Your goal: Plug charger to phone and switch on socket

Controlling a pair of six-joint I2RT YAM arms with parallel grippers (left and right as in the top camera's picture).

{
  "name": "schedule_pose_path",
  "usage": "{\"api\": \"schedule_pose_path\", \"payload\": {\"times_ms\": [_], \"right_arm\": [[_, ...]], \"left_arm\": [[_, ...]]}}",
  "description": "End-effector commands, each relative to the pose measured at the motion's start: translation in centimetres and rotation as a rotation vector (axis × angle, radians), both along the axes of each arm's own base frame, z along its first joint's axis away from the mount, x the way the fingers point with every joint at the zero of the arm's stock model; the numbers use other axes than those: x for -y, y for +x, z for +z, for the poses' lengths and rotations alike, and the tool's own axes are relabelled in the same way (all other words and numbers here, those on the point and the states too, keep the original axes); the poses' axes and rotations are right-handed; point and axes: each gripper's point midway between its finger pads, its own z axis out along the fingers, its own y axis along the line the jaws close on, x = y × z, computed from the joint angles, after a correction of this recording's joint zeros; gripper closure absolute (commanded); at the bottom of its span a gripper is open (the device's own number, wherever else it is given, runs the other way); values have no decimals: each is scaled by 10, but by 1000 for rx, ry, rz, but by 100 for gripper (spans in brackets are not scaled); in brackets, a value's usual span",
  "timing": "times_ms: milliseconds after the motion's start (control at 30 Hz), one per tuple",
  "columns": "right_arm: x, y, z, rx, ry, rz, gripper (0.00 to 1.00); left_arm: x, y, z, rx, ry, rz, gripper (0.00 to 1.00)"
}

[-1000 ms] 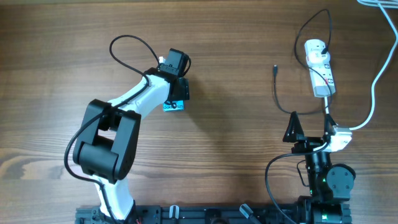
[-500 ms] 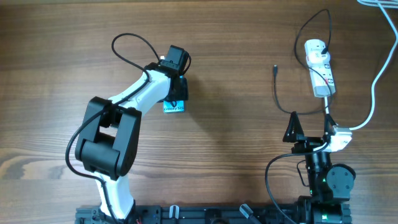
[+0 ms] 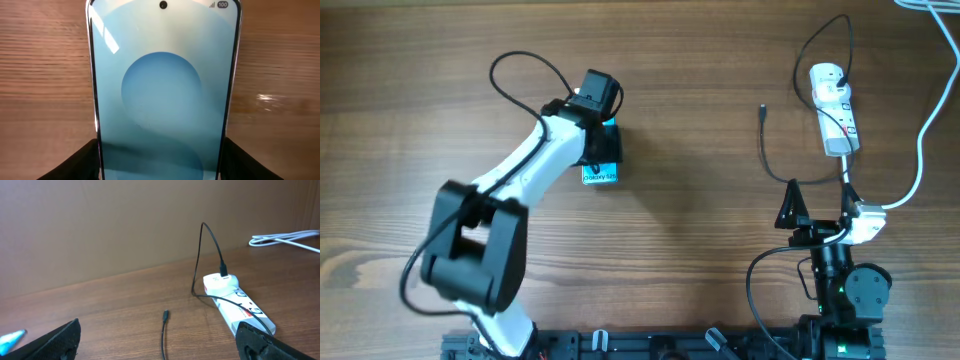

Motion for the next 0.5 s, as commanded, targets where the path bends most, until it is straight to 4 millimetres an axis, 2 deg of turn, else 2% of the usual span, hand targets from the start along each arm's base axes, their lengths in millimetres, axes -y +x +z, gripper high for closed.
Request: {"api": "schedule_pose_path", "payload": {"times_ms": [0,67,200,300,367,433,467], "right_arm": [[4,0,1,7,-19,-23,0],[4,0,1,7,-19,-23,0],[7,0,1,7,-20,-36,0],[7,0,2,11,3,-37,0],[-2,0,2,5,196,12,0],[-28,-3,4,-32,525,160,0],[-49,-7,3,-100,709,277,1]], "left_arm": [[9,-3,45,73,-87,-21,48],[16,-7,57,81,-136,-32,48],[39,-17,92,90,-329,10,46],[52,-24,106,62,-438,52,47],[60,-26,109,28,-498,97,47],[63,-27,111,-2,-542,182,47],[65,-25,113,-24,-580,262,47]]}}
